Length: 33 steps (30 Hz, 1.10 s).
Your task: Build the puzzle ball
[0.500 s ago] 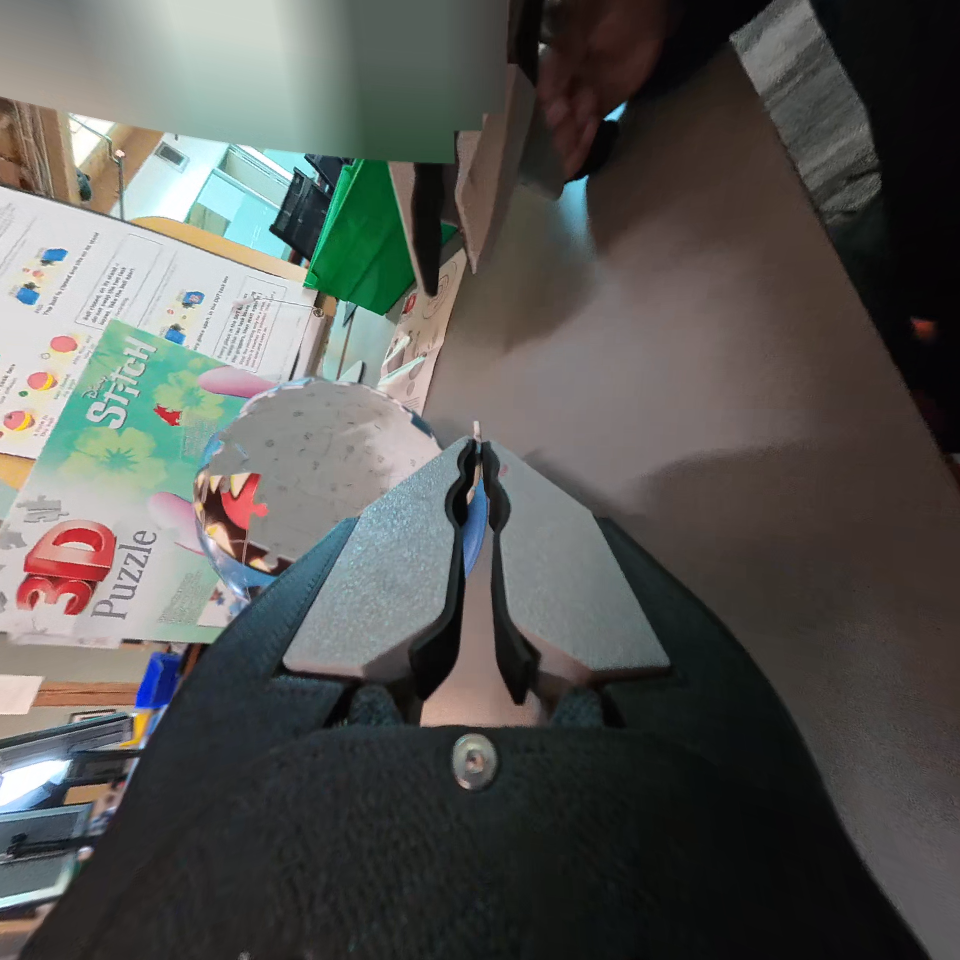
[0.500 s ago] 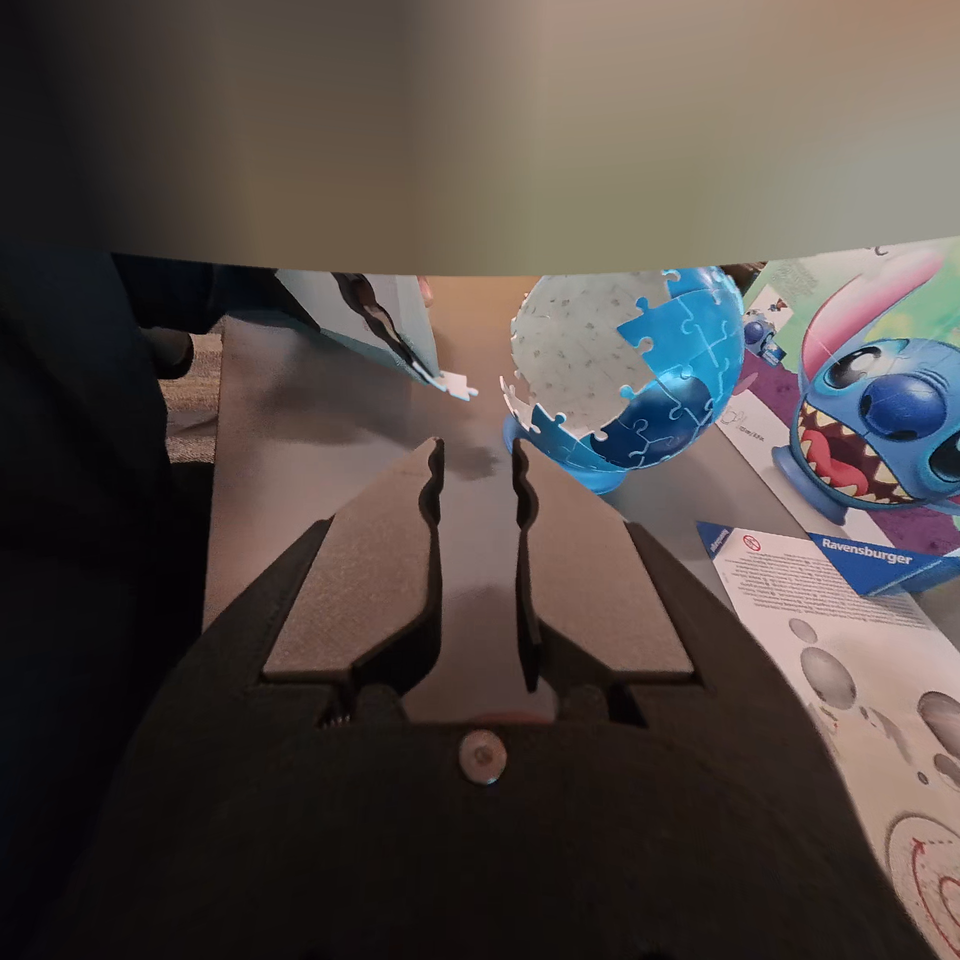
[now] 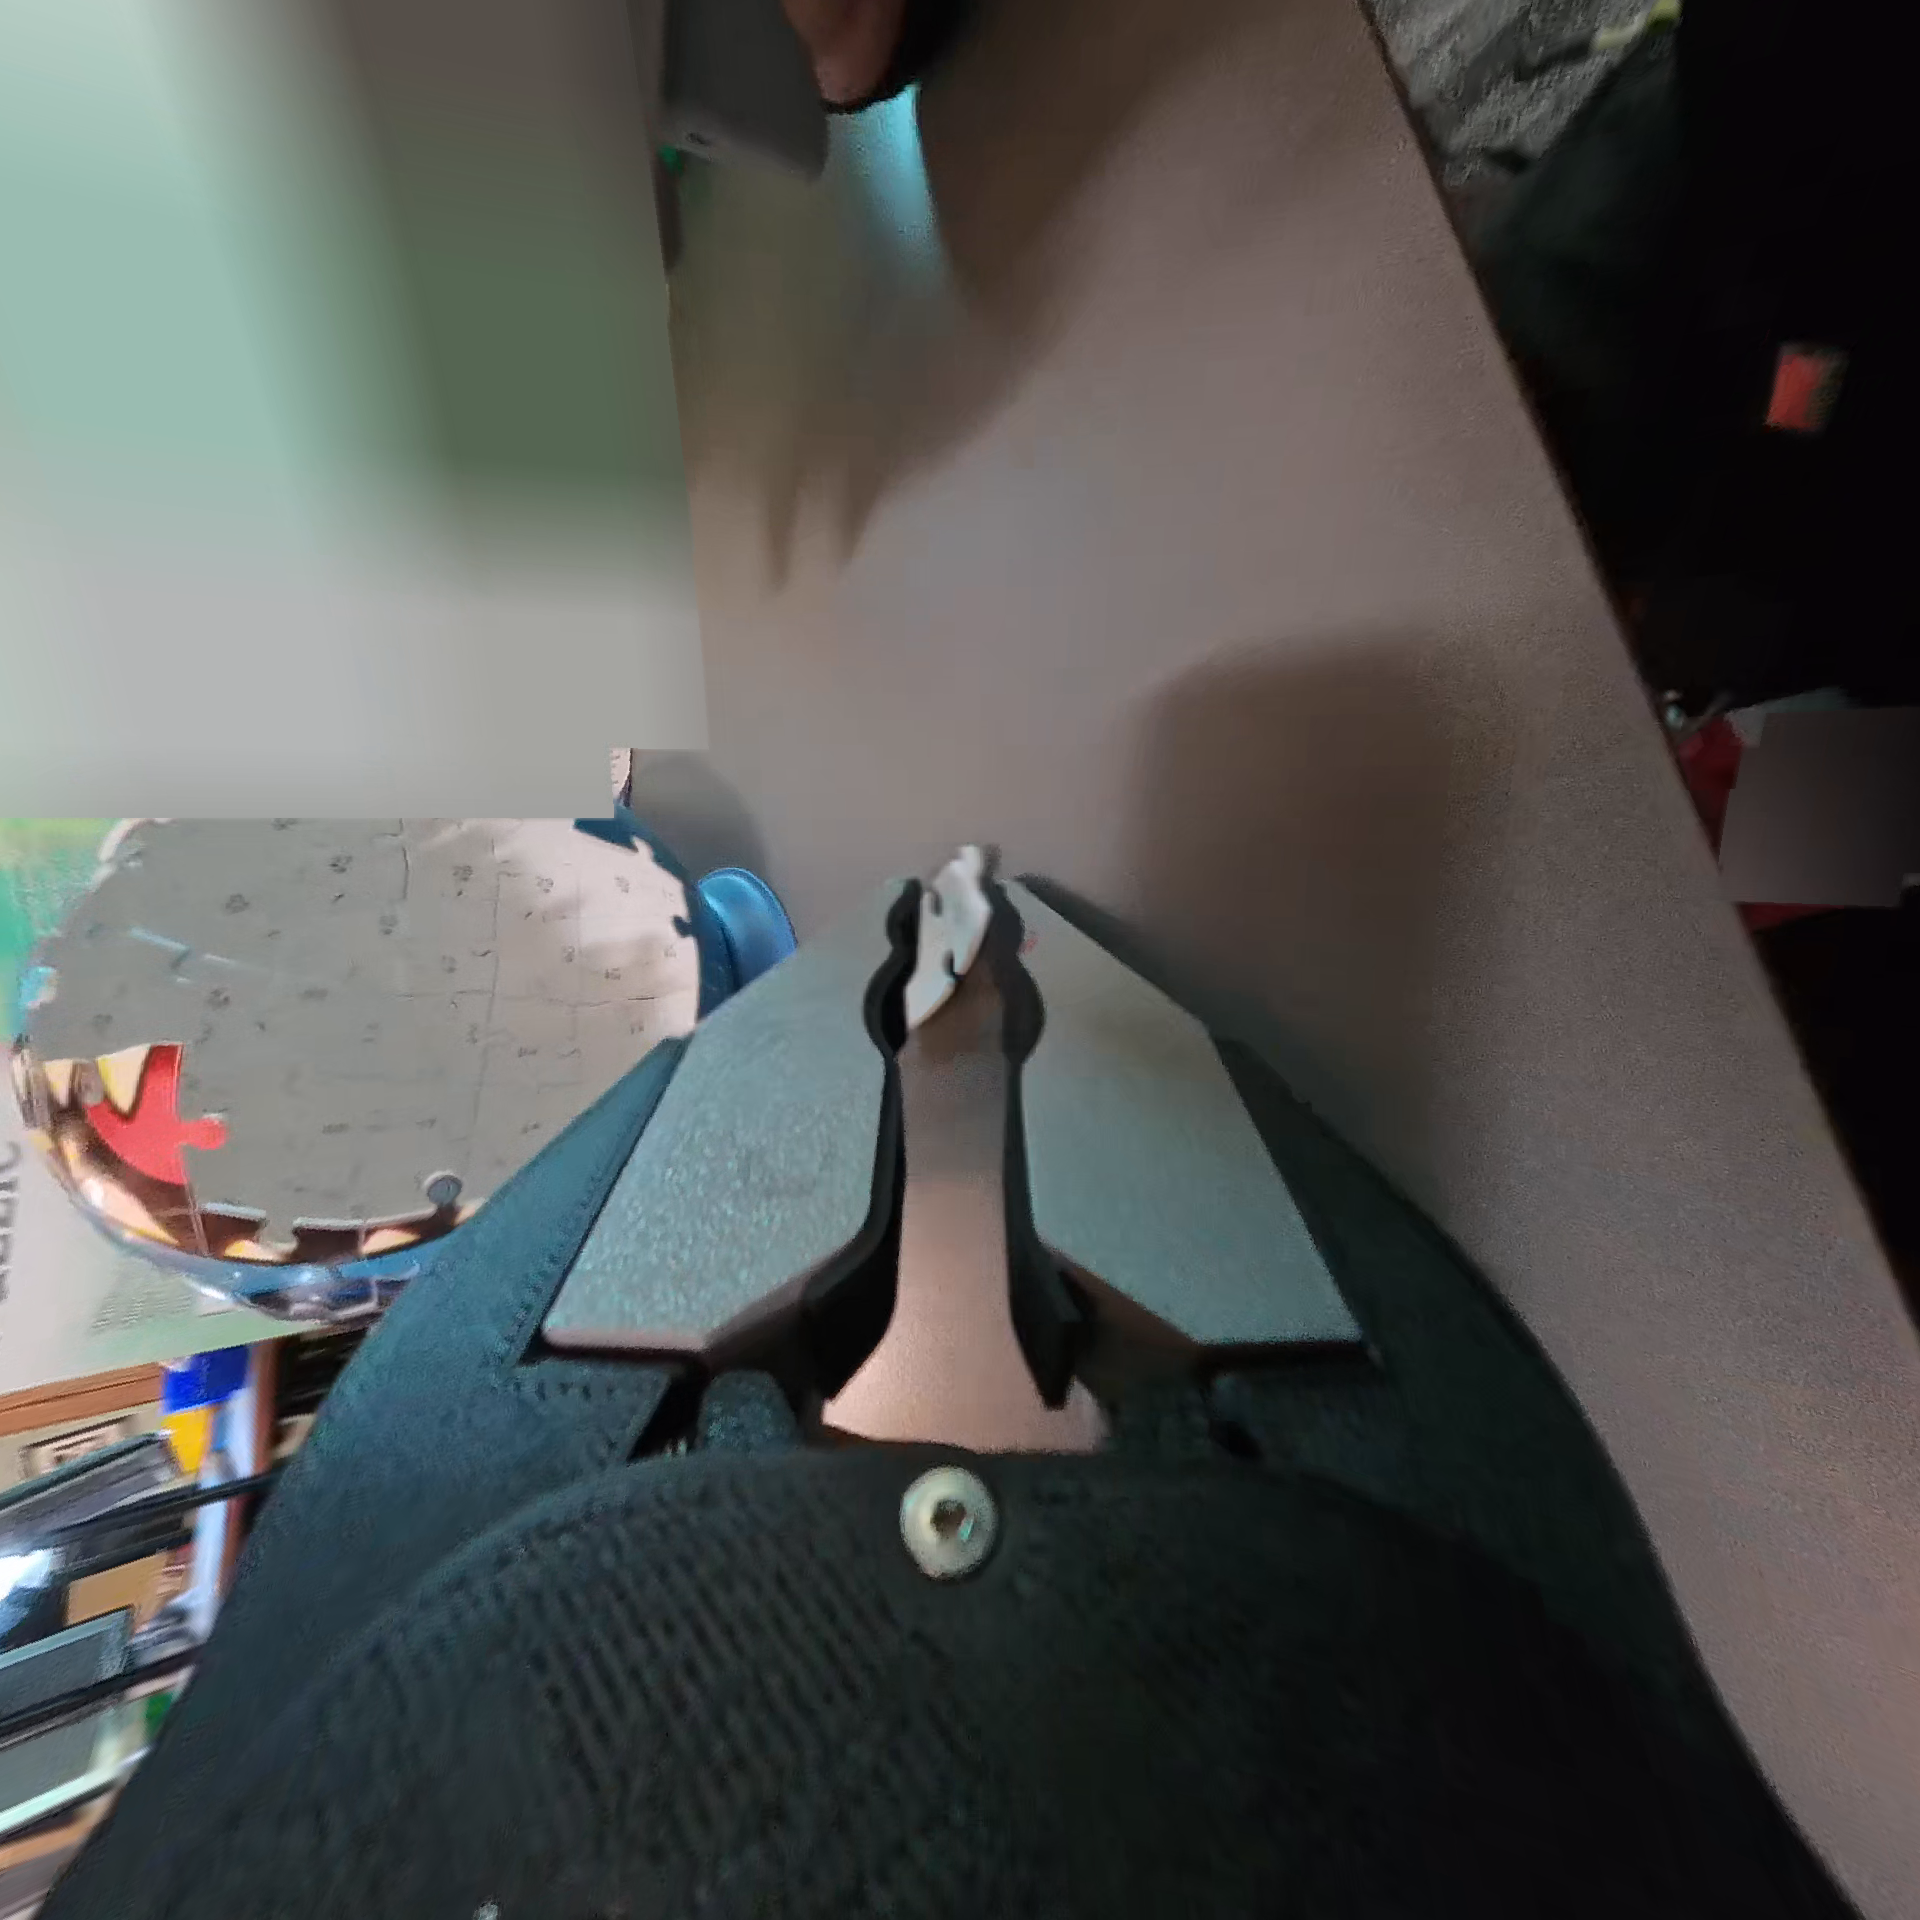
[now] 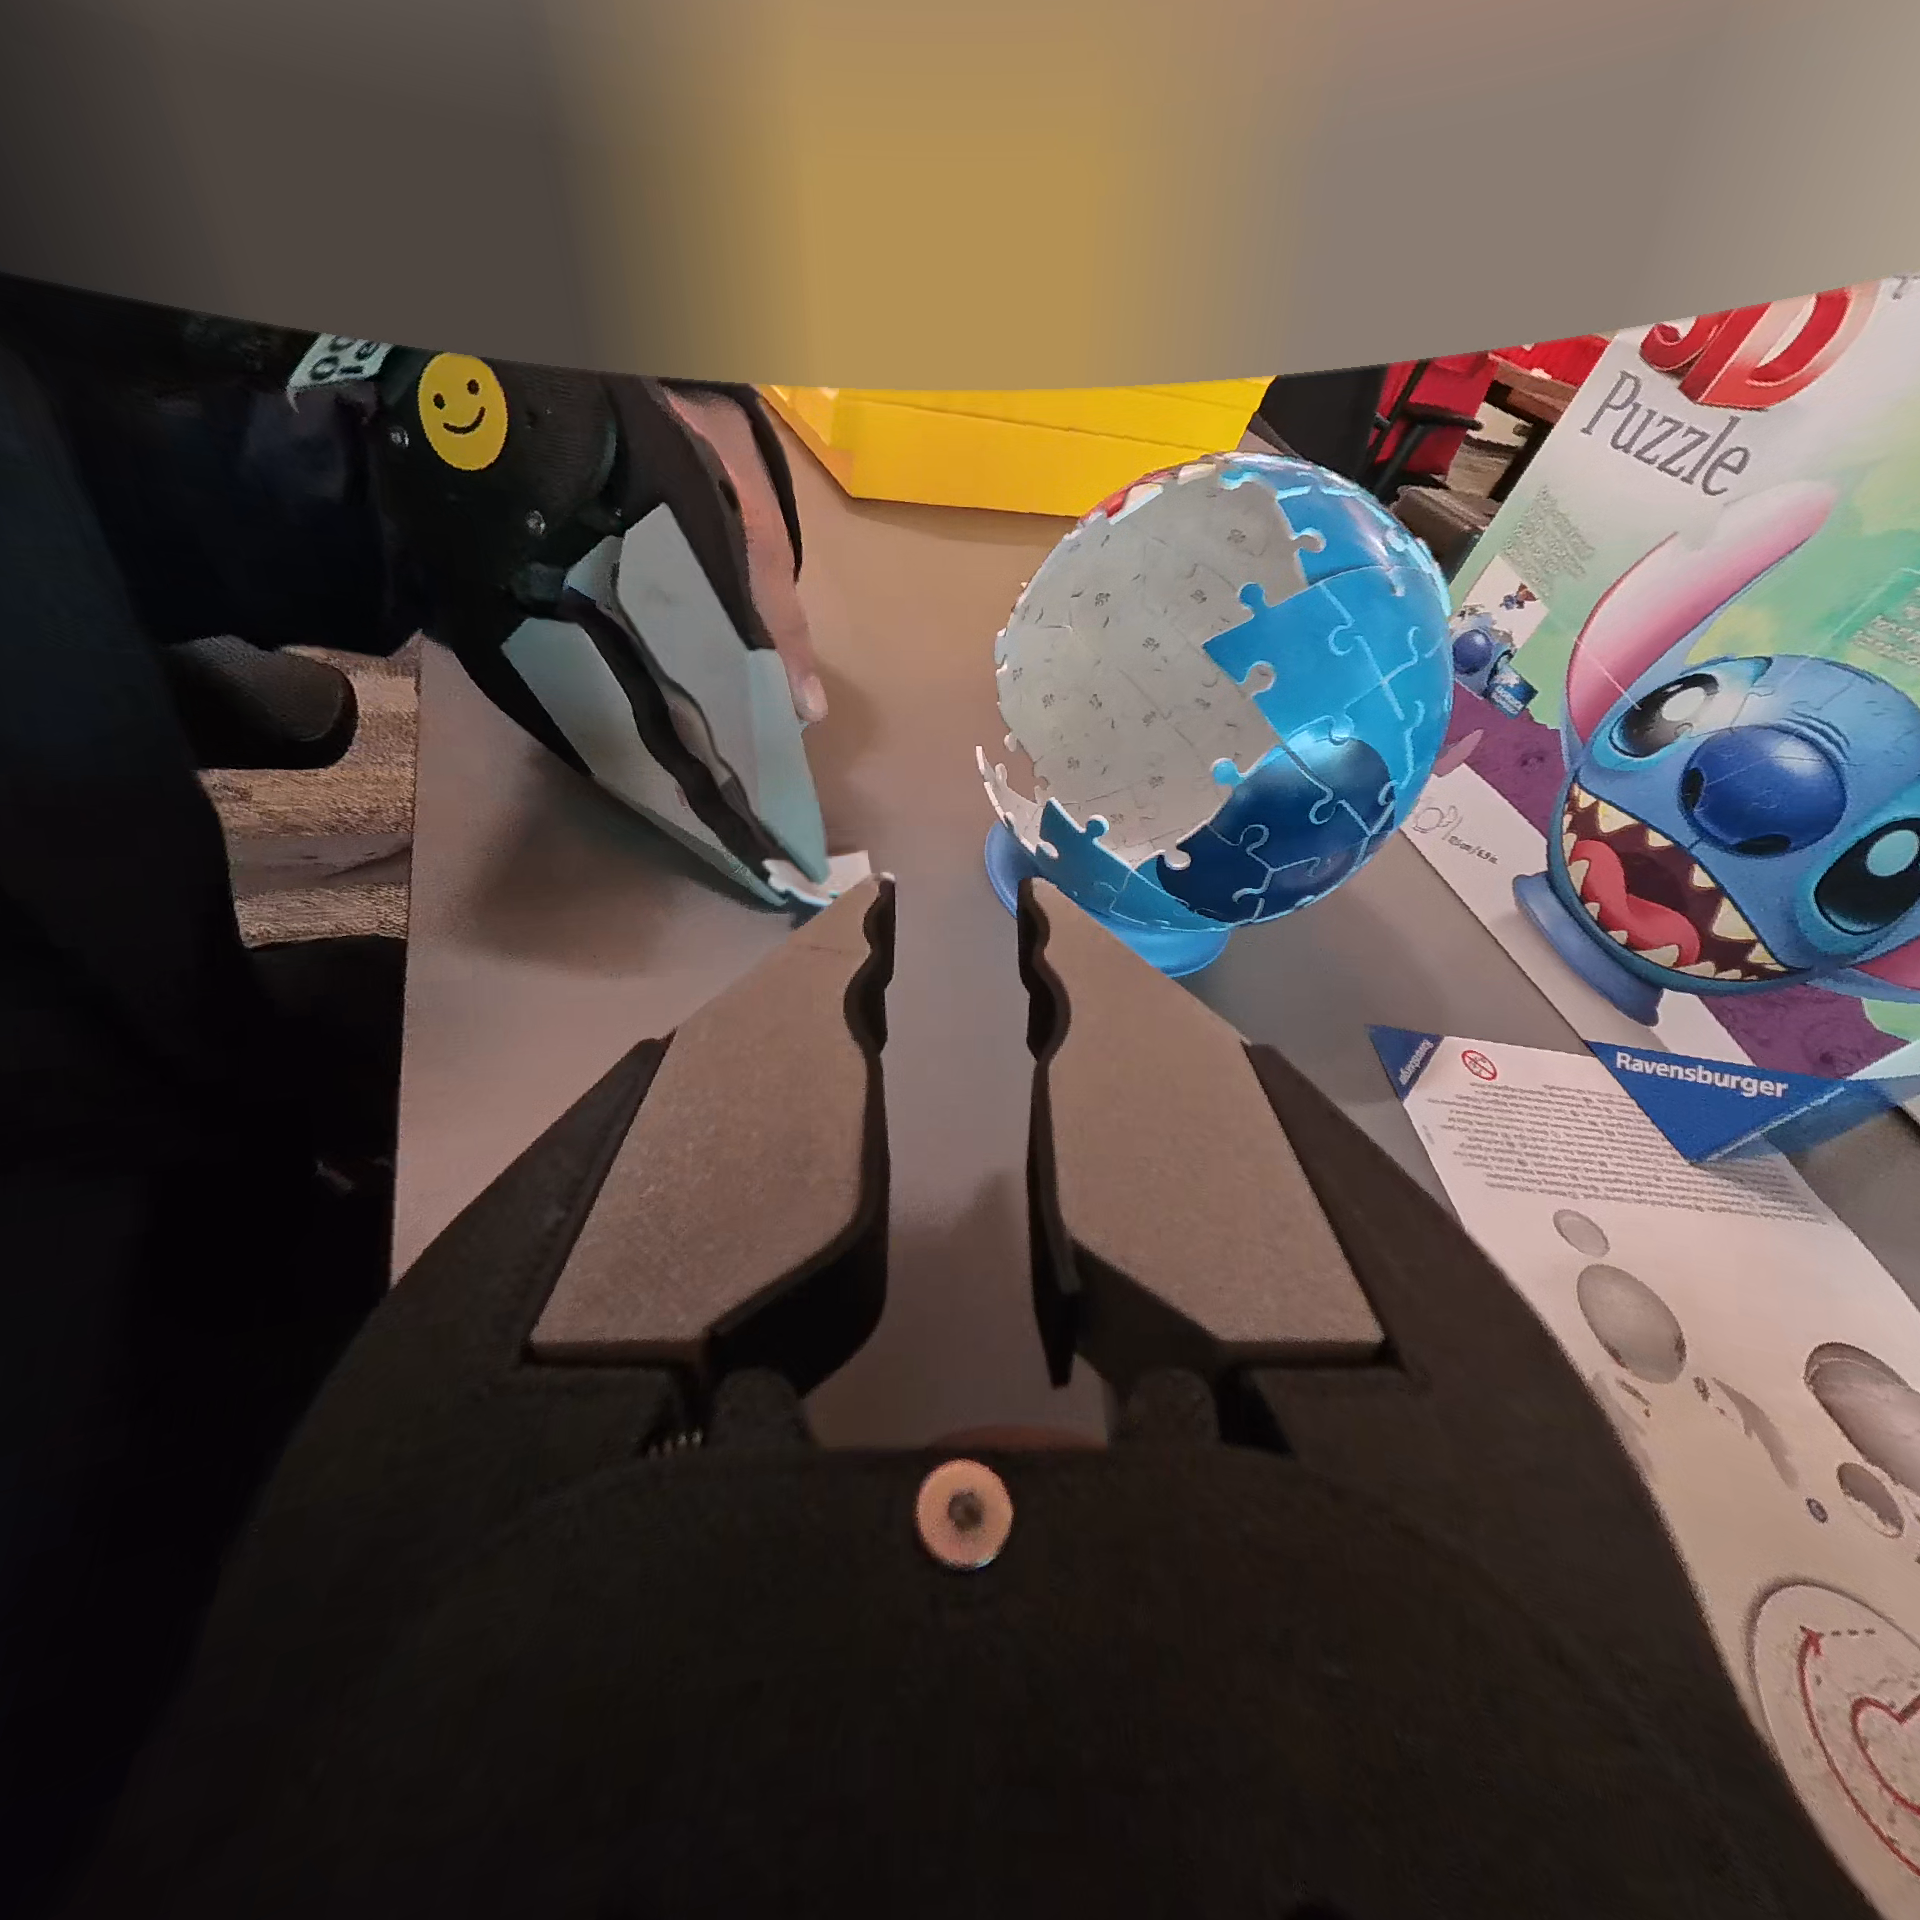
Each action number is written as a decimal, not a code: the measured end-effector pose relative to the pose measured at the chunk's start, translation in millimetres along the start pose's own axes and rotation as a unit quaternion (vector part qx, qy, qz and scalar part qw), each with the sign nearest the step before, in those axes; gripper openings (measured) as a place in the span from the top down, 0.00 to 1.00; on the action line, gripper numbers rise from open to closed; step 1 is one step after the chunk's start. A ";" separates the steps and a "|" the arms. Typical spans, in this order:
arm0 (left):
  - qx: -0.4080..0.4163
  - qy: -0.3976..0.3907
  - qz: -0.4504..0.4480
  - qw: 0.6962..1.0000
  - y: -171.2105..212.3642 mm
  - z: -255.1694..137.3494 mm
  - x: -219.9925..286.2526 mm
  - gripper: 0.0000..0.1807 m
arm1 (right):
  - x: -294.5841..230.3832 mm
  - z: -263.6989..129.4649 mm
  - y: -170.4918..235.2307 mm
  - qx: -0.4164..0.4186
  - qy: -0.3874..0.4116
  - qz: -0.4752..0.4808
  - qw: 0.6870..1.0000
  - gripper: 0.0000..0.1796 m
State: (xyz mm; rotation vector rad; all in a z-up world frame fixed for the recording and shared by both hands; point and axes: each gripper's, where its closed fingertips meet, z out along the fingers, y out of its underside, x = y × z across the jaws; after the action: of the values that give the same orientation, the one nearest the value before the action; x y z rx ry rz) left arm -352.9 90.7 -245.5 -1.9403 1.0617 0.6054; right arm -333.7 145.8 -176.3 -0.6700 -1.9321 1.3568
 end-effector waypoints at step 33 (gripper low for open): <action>-0.043 0.019 -0.338 0.940 5.8 -32.1 -7.8 0.81 | -5.5 -4.5 -1.4 0.007 -0.009 -0.002 1.000 0.91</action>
State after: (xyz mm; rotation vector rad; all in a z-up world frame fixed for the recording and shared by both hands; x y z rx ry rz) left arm -361.2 65.5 -224.8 -2.2227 0.3338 0.2269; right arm -326.7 144.0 -175.2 -0.6492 -1.9353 1.3771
